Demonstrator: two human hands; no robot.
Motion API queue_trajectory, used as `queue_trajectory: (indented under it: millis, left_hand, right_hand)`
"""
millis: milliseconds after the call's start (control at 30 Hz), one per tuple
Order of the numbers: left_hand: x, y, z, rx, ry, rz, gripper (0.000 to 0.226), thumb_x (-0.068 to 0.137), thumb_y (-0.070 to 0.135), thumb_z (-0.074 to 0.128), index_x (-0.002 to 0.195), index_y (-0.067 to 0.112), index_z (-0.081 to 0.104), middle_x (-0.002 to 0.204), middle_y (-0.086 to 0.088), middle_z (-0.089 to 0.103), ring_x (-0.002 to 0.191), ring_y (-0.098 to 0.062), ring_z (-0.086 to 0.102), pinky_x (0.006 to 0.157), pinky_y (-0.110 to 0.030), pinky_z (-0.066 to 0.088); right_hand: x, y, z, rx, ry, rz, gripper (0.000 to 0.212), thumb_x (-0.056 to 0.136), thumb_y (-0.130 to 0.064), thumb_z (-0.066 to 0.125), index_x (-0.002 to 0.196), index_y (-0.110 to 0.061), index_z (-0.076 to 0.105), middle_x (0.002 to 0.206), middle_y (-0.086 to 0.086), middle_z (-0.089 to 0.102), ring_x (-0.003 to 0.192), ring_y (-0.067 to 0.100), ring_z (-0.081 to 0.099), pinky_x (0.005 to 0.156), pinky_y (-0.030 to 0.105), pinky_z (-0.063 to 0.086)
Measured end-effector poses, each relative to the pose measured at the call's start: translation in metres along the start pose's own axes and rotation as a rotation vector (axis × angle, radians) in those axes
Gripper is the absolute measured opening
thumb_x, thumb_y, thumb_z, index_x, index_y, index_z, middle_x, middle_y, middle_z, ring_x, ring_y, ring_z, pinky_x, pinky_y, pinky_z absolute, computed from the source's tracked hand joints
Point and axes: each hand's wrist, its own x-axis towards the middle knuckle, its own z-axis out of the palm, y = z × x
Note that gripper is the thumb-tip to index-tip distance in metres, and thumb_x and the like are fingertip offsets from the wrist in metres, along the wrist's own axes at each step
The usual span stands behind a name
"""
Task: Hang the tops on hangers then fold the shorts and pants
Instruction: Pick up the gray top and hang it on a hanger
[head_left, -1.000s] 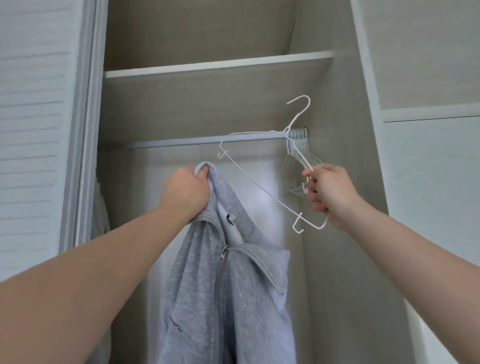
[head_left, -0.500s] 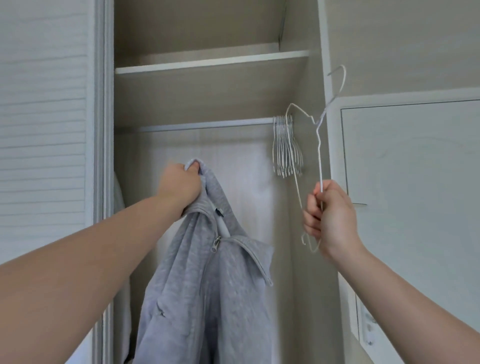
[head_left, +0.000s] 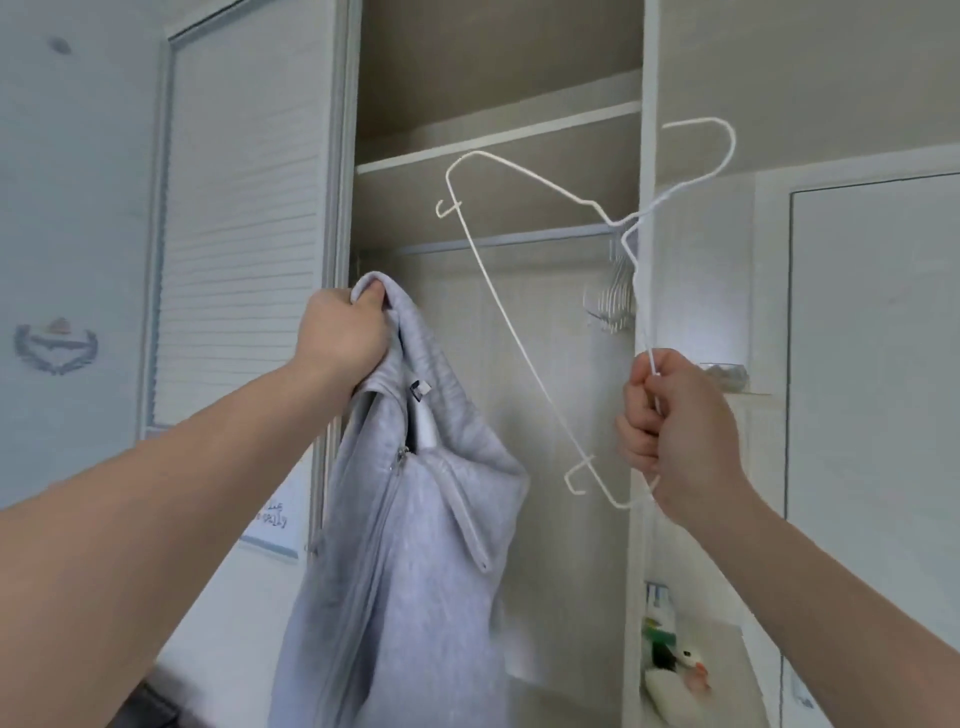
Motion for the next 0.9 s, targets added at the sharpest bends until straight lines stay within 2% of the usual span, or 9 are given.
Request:
queue_trajectory:
  millis: [133,233,400,467,533,600,733,800,900]
  left_hand:
    - [-0.068,0.006,-0.038,0.069,0.143,-0.033,0.038,0.098,0.04,0.051,0.073,0.011,0.056,0.064,-0.004,0.053,0.06,-0.019,0.05,0.056,-0.031,0.04]
    - [-0.109,0.011,-0.063,0.141,0.18,-0.073,0.043,0.097,0.041,0.05,0.079,0.003,0.06,0.07,-0.007,0.058,0.065,-0.02,0.055,0.06,-0.032,0.045]
    - [-0.177,0.003,-0.104,0.24,0.233,-0.162,0.04,0.097,0.038,0.052,0.065,0.015,0.053,0.064,-0.003,0.055,0.064,-0.02,0.051,0.061,-0.031,0.043]
    - [-0.208,-0.006,-0.122,0.261,0.231,-0.223,0.04,0.096,0.038,0.052,0.062,0.017,0.055,0.063,-0.002,0.056,0.065,-0.02,0.052,0.064,-0.033,0.044]
    - [-0.239,-0.016,-0.14,0.293,0.219,-0.281,0.04,0.095,0.038,0.054,0.061,0.016,0.058,0.062,-0.002,0.058,0.067,-0.019,0.053,0.067,-0.033,0.044]
    - [-0.27,-0.027,-0.157,0.351,0.199,-0.342,0.038,0.093,0.039,0.054,0.062,0.018,0.063,0.065,-0.005,0.063,0.07,-0.02,0.056,0.07,-0.036,0.049]
    - [-0.335,-0.054,-0.19,0.494,0.176,-0.435,0.037,0.09,0.043,0.052,0.081,0.01,0.068,0.083,-0.013,0.072,0.081,-0.027,0.066,0.083,-0.046,0.054]
    - [-0.368,-0.07,-0.205,0.571,0.175,-0.47,0.035,0.094,0.038,0.051,0.082,0.009,0.067,0.082,-0.011,0.071,0.077,-0.022,0.063,0.079,-0.043,0.053]
    - [-0.416,-0.091,-0.226,0.632,0.168,-0.564,0.037,0.097,0.038,0.05,0.085,0.006,0.066,0.083,-0.01,0.071,0.076,-0.019,0.062,0.069,-0.032,0.048]
  right_hand:
    - [-0.051,-0.006,-0.014,0.072,-0.113,0.079,0.034,0.085,0.003,0.025,0.07,-0.02,0.046,0.049,-0.005,0.022,0.039,0.009,0.013,0.043,0.012,0.015]
    - [-0.085,-0.006,-0.018,0.171,-0.142,0.13,0.036,0.084,0.004,0.026,0.069,-0.02,0.048,0.048,-0.005,0.021,0.039,0.007,0.013,0.046,0.01,0.017]
    - [-0.142,0.017,-0.024,0.331,-0.224,0.19,0.023,0.075,-0.008,0.035,0.07,-0.023,0.052,0.047,-0.004,0.024,0.037,0.009,0.016,0.044,0.011,0.021]
    - [-0.167,0.039,-0.025,0.332,-0.245,0.244,0.018,0.075,-0.012,0.041,0.073,-0.023,0.055,0.047,0.002,0.033,0.035,0.015,0.025,0.041,0.014,0.025]
    - [-0.186,0.061,-0.022,0.282,-0.282,0.321,0.012,0.085,-0.014,0.05,0.081,-0.023,0.058,0.05,0.006,0.046,0.038,0.019,0.04,0.04,0.019,0.033]
    - [-0.198,0.077,-0.014,0.209,-0.313,0.41,0.006,0.093,-0.02,0.055,0.089,-0.018,0.058,0.054,0.005,0.052,0.041,0.02,0.045,0.043,0.023,0.036]
    - [-0.23,0.103,-0.006,0.049,-0.383,0.577,0.021,0.104,-0.018,0.047,0.093,-0.012,0.064,0.052,0.001,0.038,0.035,0.008,0.026,0.039,0.017,0.021]
    - [-0.262,0.107,-0.012,0.088,-0.467,0.653,0.024,0.106,-0.017,0.044,0.099,-0.008,0.066,0.05,-0.002,0.032,0.036,0.006,0.021,0.037,0.014,0.015]
    - [-0.31,0.102,-0.028,0.102,-0.569,0.691,0.026,0.104,-0.014,0.049,0.097,-0.012,0.074,0.052,-0.004,0.025,0.039,0.007,0.018,0.039,0.014,0.015]
